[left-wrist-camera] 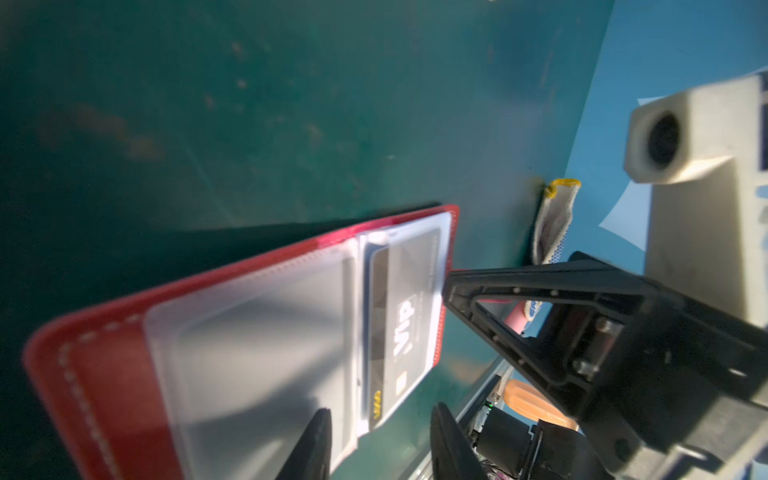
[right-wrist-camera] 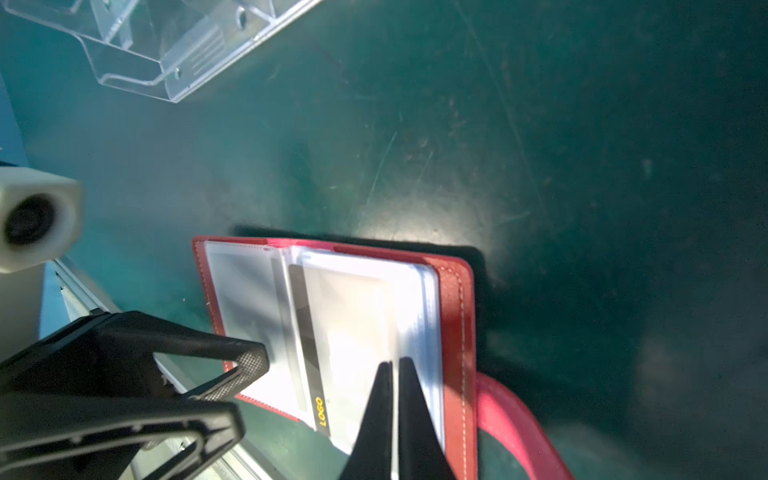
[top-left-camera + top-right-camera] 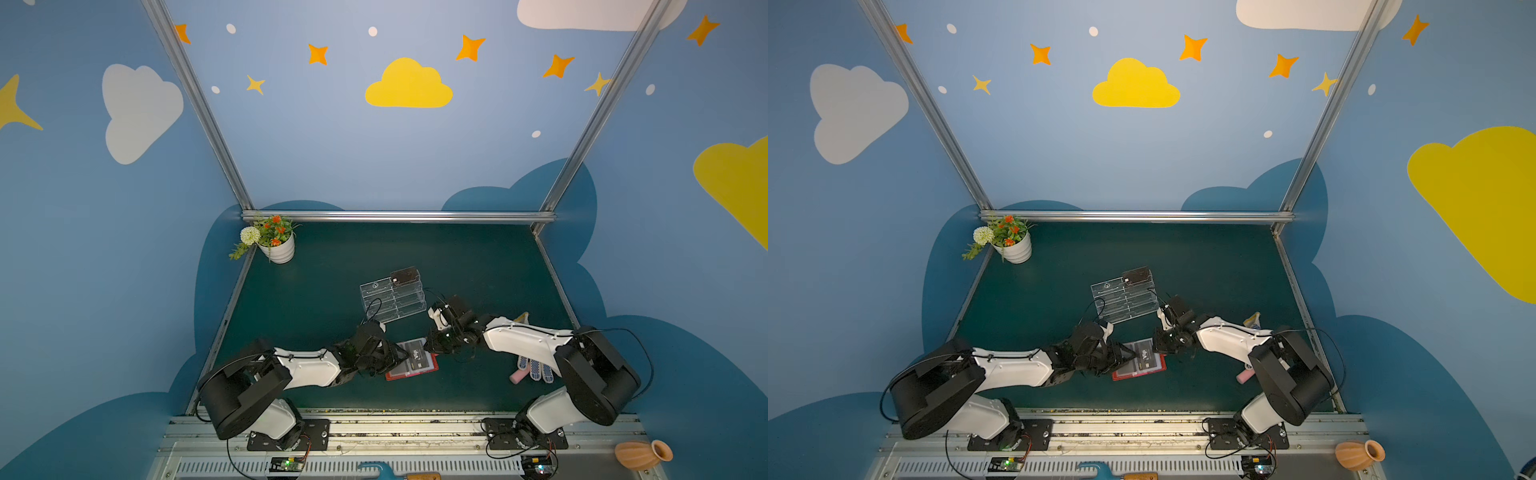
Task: Take the credit cards out of the card holder
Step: Take out the credit card from the card slot.
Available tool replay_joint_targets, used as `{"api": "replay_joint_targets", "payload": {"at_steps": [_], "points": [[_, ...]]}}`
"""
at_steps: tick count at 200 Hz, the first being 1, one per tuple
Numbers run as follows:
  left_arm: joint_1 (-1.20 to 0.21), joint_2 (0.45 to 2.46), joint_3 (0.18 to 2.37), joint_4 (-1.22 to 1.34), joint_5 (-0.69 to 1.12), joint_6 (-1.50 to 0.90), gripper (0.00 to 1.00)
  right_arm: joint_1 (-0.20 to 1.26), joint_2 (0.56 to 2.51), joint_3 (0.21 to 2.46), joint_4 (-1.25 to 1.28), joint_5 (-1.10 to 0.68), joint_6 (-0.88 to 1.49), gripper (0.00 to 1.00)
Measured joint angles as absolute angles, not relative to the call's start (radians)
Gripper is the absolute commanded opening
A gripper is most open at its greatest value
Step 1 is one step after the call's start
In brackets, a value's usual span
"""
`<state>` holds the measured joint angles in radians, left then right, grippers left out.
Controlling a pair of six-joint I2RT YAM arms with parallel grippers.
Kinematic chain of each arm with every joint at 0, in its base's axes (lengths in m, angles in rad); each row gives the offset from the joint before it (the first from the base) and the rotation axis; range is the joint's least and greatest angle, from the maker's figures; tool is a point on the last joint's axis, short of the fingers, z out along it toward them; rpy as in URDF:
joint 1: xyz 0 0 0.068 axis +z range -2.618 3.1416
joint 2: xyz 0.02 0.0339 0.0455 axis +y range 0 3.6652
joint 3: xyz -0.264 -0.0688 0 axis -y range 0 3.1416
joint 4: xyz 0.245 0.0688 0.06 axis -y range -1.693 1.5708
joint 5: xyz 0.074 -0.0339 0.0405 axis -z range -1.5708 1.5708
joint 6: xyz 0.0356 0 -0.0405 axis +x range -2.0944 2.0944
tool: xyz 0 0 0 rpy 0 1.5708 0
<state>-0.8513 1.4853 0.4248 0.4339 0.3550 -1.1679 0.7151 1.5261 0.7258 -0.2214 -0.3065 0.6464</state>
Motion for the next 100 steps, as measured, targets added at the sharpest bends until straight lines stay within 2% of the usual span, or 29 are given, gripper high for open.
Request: {"api": "replay_joint_targets", "payload": {"at_steps": [100], "points": [[-0.852, 1.542, 0.373, 0.61, 0.345, -1.195, 0.36, 0.715, 1.542, 0.699, -0.162, -0.331, 0.65, 0.04]]}}
